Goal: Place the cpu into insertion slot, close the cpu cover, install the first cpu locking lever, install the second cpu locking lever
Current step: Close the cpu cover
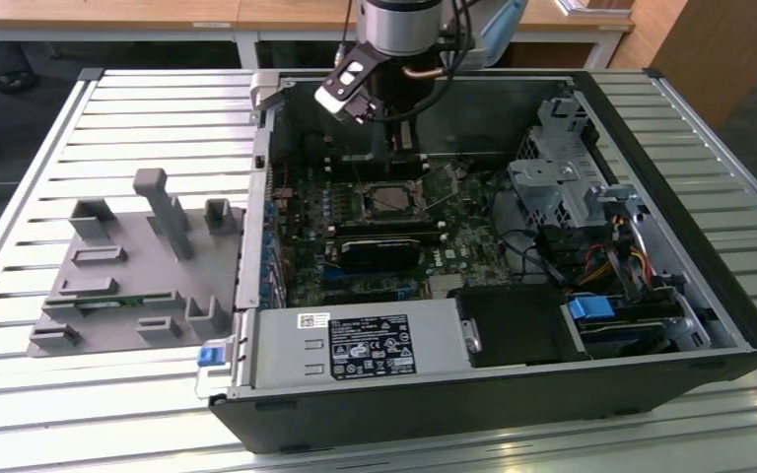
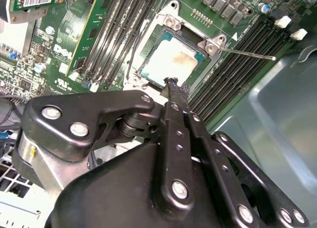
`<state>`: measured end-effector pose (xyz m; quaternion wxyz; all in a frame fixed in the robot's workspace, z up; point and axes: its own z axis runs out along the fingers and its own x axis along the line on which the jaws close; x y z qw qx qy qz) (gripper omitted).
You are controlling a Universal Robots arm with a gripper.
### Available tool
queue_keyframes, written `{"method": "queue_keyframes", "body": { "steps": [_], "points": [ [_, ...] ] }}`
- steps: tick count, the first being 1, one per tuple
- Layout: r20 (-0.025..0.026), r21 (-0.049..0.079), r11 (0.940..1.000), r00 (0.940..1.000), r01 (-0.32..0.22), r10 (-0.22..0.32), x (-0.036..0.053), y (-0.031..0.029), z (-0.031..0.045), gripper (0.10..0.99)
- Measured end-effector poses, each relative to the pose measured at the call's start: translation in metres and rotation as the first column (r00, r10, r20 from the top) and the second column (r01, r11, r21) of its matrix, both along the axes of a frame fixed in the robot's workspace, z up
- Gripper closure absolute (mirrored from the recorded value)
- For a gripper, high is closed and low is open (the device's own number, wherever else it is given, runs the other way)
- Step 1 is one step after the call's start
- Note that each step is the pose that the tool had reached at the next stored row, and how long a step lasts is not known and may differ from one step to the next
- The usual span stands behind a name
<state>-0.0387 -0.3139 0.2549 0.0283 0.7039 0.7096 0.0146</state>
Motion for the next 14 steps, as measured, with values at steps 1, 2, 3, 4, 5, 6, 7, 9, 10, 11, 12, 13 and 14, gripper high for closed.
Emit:
{"method": "queue_keyframes", "body": {
  "steps": [1, 2, 3, 4, 5, 6, 7, 9, 10, 11, 12, 13, 14],
  "points": [
    [0.0000, 0.000, 1.0000, 1.0000, 0.000, 0.000, 0.0000, 0.0000, 0.0008, 0.980],
    [0.0000, 0.000, 1.0000, 1.0000, 0.000, 0.000, 0.0000, 0.0000, 0.0017, 0.980],
    [0.0000, 0.000, 1.0000, 1.0000, 0.000, 0.000, 0.0000, 0.0000, 0.0029, 0.980],
    [0.0000, 0.000, 1.0000, 1.0000, 0.000, 0.000, 0.0000, 0.0000, 0.0040, 0.980],
    [0.0000, 0.000, 1.0000, 1.0000, 0.000, 0.000, 0.0000, 0.0000, 0.0050, 0.980],
    [-0.0001, 0.000, 1.0000, 1.0000, 0.000, 0.000, 0.0000, 0.0000, 0.0057, 0.980],
    [0.0001, 0.000, 1.0000, 1.0000, 0.000, 0.000, 0.0000, -0.0001, 0.0057, 0.980],
    [-0.0001, 0.000, 1.0000, 1.0000, 0.000, 0.000, 0.0000, -0.0019, 0.0058, 0.980],
    [-0.0002, 0.000, 1.0000, 1.0000, 0.000, 0.000, 0.0000, -0.0027, 0.0058, 0.980],
    [-0.0001, 0.000, 1.0000, 1.0000, 0.000, 0.000, 0.0000, -0.0036, 0.0058, 0.980],
    [-0.0002, 0.000, 1.0000, 1.0000, 0.000, 0.000, 0.0001, -0.0042, 0.0058, 0.980],
    [-0.0004, 0.000, 1.0000, 1.0000, 0.000, 0.000, 0.0005, -0.0047, 0.0058, 0.980],
    [-0.0013, 0.000, 1.0000, 1.0000, 0.000, 0.000, 0.0020, -0.0049, 0.0057, 0.980]
  ]
}}
